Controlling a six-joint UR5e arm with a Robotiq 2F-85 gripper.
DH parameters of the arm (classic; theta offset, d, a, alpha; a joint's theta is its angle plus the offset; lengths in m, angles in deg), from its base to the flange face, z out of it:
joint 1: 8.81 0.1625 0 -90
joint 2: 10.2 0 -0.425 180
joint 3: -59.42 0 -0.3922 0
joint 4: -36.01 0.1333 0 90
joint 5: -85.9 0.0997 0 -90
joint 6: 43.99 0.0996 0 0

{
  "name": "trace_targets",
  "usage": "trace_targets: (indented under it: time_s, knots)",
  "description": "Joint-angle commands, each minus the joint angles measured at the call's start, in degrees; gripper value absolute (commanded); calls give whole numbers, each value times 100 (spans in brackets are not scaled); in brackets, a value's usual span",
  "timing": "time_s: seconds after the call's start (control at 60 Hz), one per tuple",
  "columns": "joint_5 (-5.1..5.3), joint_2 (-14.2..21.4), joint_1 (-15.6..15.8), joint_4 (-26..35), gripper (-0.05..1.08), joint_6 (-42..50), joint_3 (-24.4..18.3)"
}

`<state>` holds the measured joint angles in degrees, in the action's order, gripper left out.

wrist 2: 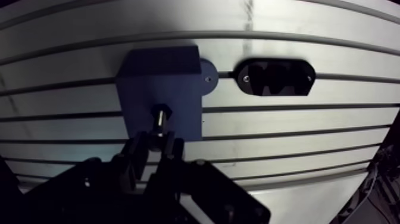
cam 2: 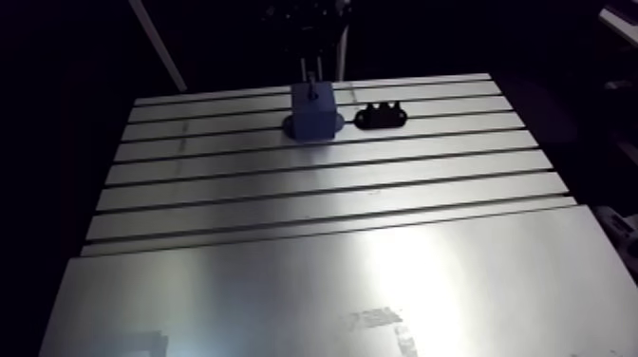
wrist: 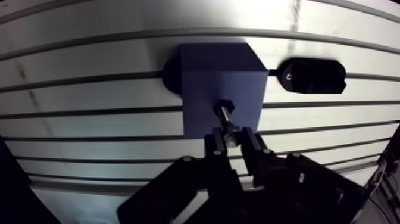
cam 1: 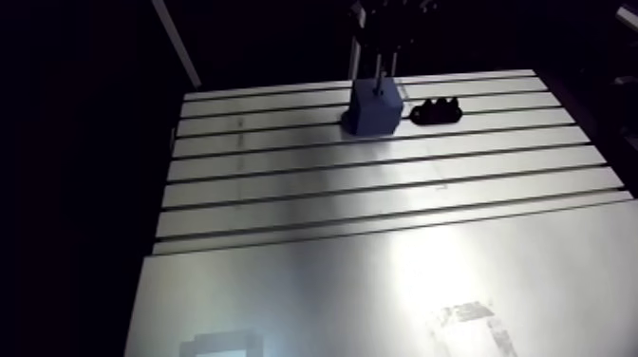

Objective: Pick up the M10 bolt and insert it into the hex recess until seated.

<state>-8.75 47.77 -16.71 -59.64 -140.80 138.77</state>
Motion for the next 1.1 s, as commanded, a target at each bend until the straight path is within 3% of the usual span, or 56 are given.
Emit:
trace_targets:
  time_s: [0.017,1.1]
  knots:
    - [3,-2,-2,-3,81,9,14]
    - [4,7,-10,-82,81,-16,31]
